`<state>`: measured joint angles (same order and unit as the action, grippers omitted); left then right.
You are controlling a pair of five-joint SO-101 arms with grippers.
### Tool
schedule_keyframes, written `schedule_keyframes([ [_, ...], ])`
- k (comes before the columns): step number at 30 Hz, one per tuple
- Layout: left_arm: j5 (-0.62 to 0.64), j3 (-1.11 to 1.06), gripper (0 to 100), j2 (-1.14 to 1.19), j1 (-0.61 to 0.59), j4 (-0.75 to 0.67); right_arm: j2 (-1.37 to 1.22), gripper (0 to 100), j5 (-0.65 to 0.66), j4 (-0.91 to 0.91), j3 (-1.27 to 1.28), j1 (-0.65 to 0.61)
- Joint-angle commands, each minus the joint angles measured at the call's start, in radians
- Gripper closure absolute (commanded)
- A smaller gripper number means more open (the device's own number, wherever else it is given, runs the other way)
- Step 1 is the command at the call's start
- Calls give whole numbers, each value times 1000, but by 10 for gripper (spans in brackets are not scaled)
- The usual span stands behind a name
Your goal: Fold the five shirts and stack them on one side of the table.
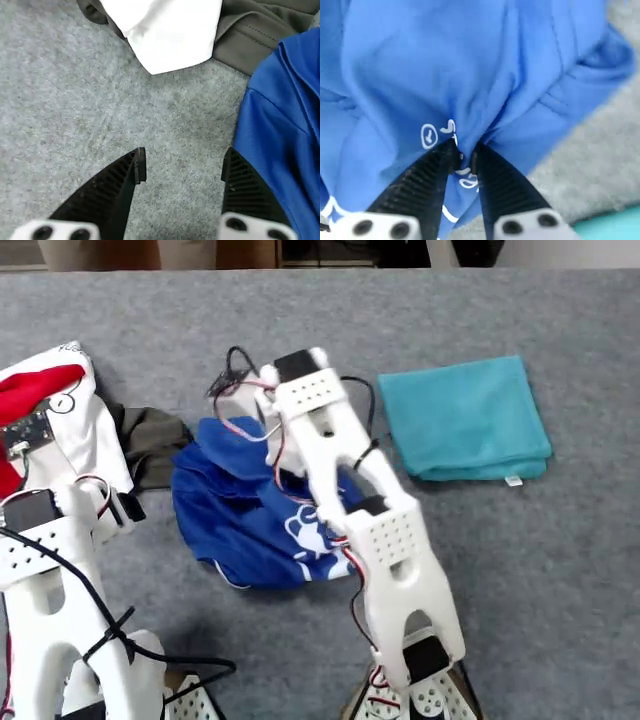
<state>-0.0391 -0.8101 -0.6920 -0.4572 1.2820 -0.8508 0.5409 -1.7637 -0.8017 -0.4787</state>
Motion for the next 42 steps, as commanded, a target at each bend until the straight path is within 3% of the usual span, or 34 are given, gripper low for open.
schedule_keyframes([
  [1, -2, 3, 747, 1, 6, 26, 194, 997, -26, -25, 1, 99],
  [5, -2, 2, 747, -2, 6, 34, 381, 997, -12, -23, 159, 229],
  [12, -2, 9, 747, 1, 12, 32, 641, 983, 183, -11, 568, 386],
  [19, -2, 9, 747, -7, 12, 34, 817, 678, 276, 32, 654, 450],
  [23, -2, 9, 747, -7, 6, 37, 897, 674, 216, 87, 604, 424],
  [26, -2, 11, 747, -7, 11, 68, 918, 761, 110, 163, 572, 375],
  [32, 0, 17, 747, -8, 9, 121, 834, 942, -28, 301, 607, 136],
  [36, -2, 11, 747, -8, 5, 123, 654, 910, -46, 361, 575, 31],
  [42, 3, 11, 747, -8, 11, 123, 346, 850, -60, 353, 341, 2],
])
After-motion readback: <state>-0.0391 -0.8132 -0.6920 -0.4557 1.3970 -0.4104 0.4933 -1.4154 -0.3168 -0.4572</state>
